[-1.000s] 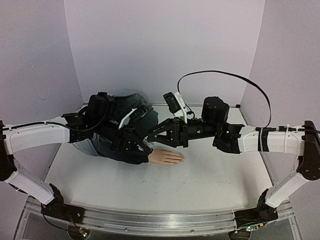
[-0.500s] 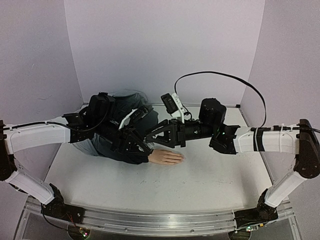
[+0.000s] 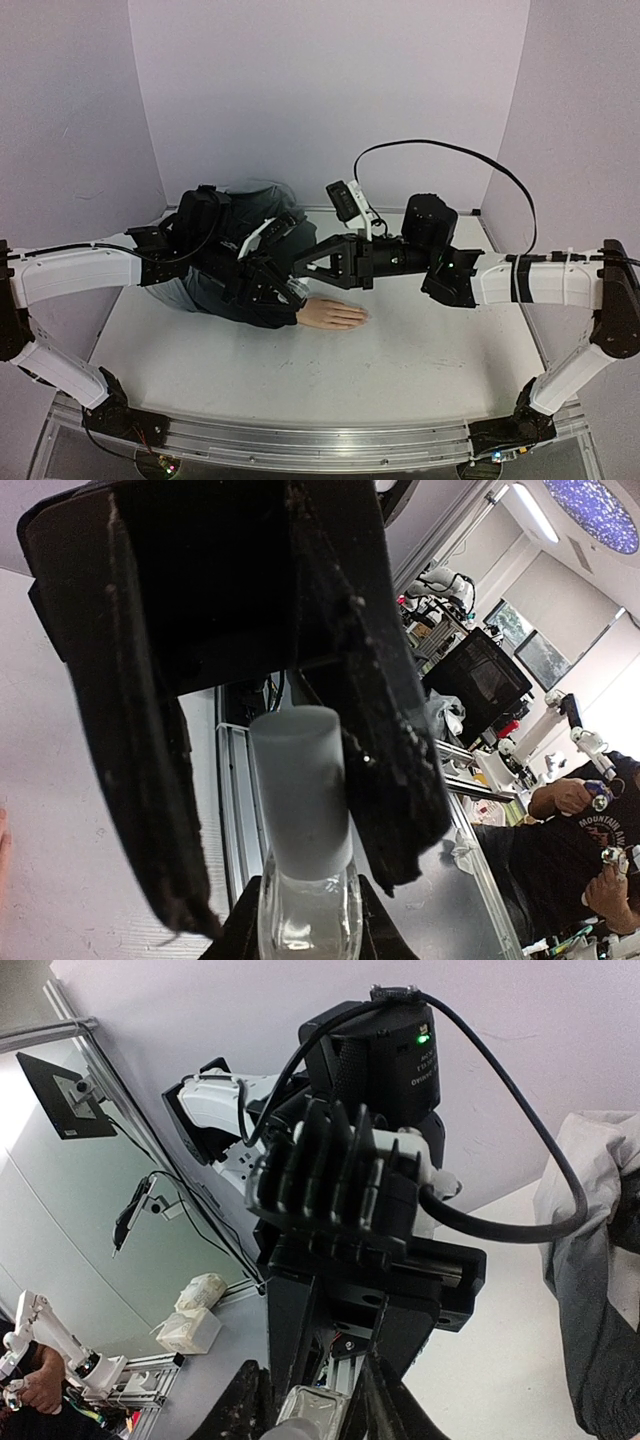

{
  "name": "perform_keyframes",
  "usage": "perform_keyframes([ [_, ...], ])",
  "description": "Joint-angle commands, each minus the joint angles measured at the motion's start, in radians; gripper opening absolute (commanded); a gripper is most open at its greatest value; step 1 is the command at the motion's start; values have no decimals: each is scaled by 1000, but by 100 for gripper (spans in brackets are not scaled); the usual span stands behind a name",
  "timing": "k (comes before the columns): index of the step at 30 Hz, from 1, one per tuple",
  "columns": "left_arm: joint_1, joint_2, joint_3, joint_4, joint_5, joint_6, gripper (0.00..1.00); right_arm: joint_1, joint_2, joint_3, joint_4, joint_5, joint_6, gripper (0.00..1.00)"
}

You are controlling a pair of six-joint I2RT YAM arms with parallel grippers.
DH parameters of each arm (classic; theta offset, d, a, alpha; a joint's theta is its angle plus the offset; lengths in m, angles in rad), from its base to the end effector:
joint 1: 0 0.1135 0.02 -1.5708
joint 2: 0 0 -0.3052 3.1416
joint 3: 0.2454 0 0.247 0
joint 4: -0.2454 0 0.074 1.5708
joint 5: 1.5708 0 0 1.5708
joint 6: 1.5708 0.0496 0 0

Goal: Paint the nails

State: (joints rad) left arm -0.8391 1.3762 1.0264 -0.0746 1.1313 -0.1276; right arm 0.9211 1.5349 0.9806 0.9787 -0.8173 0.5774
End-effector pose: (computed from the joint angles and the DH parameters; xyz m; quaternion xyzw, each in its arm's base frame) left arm 0.1626 -0.2482 0.3480 0.5195 0.5637 -0.6115 0.1961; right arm 0.1785 0.2948 0.3879 -0.4140 0.4332 0.6829 0.4177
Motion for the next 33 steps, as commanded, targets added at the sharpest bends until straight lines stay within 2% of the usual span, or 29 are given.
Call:
perform_keyframes([
  [1, 0, -8, 34, 43, 26, 23, 0, -4, -43, 10, 81, -11, 6, 27],
  [6, 0, -15, 43, 43, -16, 21, 0, 0, -15, 16, 90, -24, 21, 13],
  [9, -1, -33, 53, 43, -121, 21, 0, 4, 5, 20, 87, -9, 28, 0],
  [11, 0, -52, 55, 43, -220, 25, 0, 11, 23, 30, 61, 20, 26, 0],
  [15, -1, -104, 47, 45, -551, 60, 0, 32, 64, 65, -52, 162, 28, 0],
  [18, -3, -136, 36, 82, -841, 94, 0, 57, 97, 93, -148, 369, 69, 0],
  [21, -11, -138, 27, 186, -1039, 124, 0, 105, 170, 162, -270, 618, 165, 0],
  [23, -29, -117, 42, 237, -1115, 170, 0, 159, 243, 237, -339, 771, 229, 0],
  [25, -51, -76, 66, 254, -1181, 226, 0, 210, 322, 327, -386, 858, 250, 0],
  [27, -69, -59, 77, 261, -1222, 263, 0, 236, 364, 383, -418, 872, 262, 0],
  [33, -84, -89, -1, 265, -1234, 291, 0, 238, 280, 340, -419, 970, 227, 0],
])
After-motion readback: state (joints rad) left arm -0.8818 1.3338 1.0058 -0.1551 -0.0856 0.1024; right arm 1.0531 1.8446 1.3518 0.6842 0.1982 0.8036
